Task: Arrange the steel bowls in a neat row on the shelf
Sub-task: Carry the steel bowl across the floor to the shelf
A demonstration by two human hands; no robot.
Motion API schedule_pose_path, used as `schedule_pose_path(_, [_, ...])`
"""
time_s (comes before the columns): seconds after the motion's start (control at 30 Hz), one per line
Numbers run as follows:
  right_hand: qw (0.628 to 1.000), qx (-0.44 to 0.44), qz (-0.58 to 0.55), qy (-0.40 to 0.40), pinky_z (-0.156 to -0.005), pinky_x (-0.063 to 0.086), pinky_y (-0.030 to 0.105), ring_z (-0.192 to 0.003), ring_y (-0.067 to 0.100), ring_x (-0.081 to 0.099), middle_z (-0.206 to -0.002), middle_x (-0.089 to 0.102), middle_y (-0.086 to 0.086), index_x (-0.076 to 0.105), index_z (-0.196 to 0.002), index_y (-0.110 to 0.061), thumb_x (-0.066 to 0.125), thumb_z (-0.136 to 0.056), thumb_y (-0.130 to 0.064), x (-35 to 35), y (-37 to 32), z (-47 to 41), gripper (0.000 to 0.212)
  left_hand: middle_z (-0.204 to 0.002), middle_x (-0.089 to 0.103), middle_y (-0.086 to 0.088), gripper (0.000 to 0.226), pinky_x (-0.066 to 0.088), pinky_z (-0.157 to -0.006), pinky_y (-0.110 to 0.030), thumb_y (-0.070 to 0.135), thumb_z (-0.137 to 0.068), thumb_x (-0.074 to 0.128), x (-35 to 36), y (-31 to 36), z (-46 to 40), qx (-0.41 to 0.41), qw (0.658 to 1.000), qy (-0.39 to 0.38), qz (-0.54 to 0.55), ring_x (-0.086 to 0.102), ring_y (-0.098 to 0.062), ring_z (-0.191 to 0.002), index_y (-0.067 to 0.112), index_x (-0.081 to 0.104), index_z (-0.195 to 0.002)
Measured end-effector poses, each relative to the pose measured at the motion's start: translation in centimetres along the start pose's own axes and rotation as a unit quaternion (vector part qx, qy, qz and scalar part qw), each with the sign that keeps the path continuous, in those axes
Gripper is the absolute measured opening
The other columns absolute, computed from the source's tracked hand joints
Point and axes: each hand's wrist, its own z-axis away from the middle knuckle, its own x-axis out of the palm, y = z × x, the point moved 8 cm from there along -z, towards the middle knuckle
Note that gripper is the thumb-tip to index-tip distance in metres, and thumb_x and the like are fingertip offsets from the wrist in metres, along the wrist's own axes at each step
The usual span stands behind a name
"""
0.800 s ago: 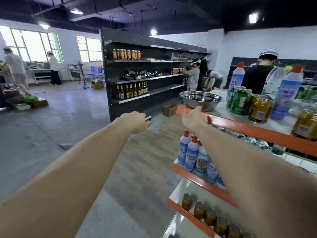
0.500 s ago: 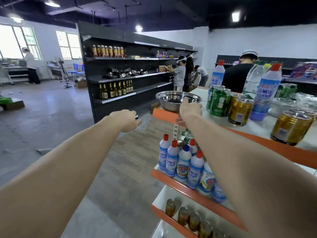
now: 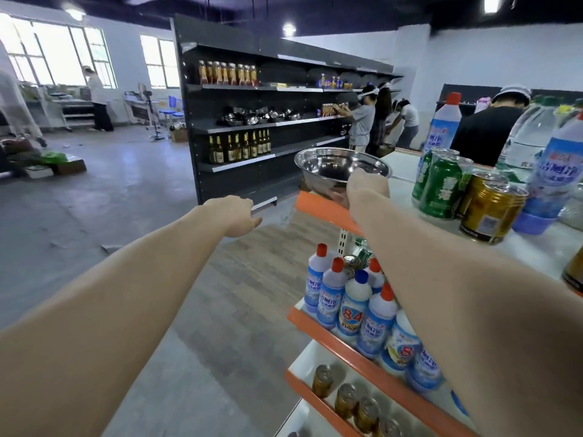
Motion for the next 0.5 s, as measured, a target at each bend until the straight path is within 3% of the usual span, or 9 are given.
schedule_pose_path(0.1, [1.0, -0.021, -0.002, -0.021, -0.031, 0.041, 0.018, -0.045, 0.011, 0.065, -0.09, 0.066, 0.007, 0.052, -0.118, -0.003, 0.044, -0.095, -0.016, 2.3, -0.2, 0.8, 0.027, -0.13, 0.057, -0.011, 0.053, 0.047, -0.097, -0.046, 0.051, -0.099, 0.039, 0.0, -2.0, 0.3, -0.007, 1.0, -0.002, 0.007, 0.055, -0.03, -0.114, 0.014, 0.047, -0.136])
schedule_pose_path(0.17, [0.998, -0.025, -0.008, -0.051, -0.034, 0.045, 0.02, -0.048, 0.021, 0.07, -0.086, 0.072, 0.016, 0.05, -0.114, -0.001, 0.042, -0.091, -0.015, 4.9, -0.3, 1.7, 0.028, -0.124, 0.059, -0.009, 0.051, 0.049, -0.095, -0.046, 0.052, -0.098, 0.041, 0.3, -3.5, 0.7, -0.017, 1.0, -0.007, 0.015, 0.057, -0.03, -0.109, 0.017, 0.051, -0.133])
schedule_pose_path(0.27, [0.992, -0.019, -0.038, -0.117, -0.052, 0.059, 0.032, -0.053, 0.031, 0.073, -0.086, 0.073, 0.024, 0.052, -0.118, 0.002, 0.042, -0.092, -0.014, 9.9, 0.1, 3.6, 0.032, -0.126, 0.057, -0.007, 0.048, 0.05, -0.096, -0.044, 0.052, -0.099, 0.034, 1.2, -6.0, 1.6, -0.034, 0.999, -0.016, 0.0, 0.057, -0.029, -0.113, 0.025, 0.053, -0.135])
schedule_pose_path(0.4, [0.983, -0.002, -0.034, -0.181, -0.046, 0.056, 0.031, -0.053, 0.034, 0.072, -0.088, 0.072, 0.027, 0.054, -0.116, 0.003, 0.043, -0.091, -0.01, 16.0, 3.0, 5.5, 0.03, -0.138, 0.051, -0.008, 0.051, 0.046, -0.093, -0.038, 0.047, -0.101, 0.033, 2.9, -10.1, 3.4, -0.075, 0.997, -0.008, -0.006, 0.052, -0.031, -0.122, 0.021, 0.044, -0.143])
schedule_pose_path(0.5, [0.977, 0.028, -0.003, -0.209, -0.038, 0.051, 0.027, -0.046, 0.032, 0.069, -0.092, 0.071, 0.03, 0.056, -0.113, 0.004, 0.043, -0.089, -0.006, 19.4, 7.5, 7.0, 0.029, -0.141, 0.047, -0.011, 0.053, 0.043, -0.093, -0.042, 0.045, -0.1, 0.037, 5.3, -13.2, 5.2, -0.111, 0.994, -0.021, 0.007, 0.05, -0.034, -0.125, 0.015, 0.039, -0.144])
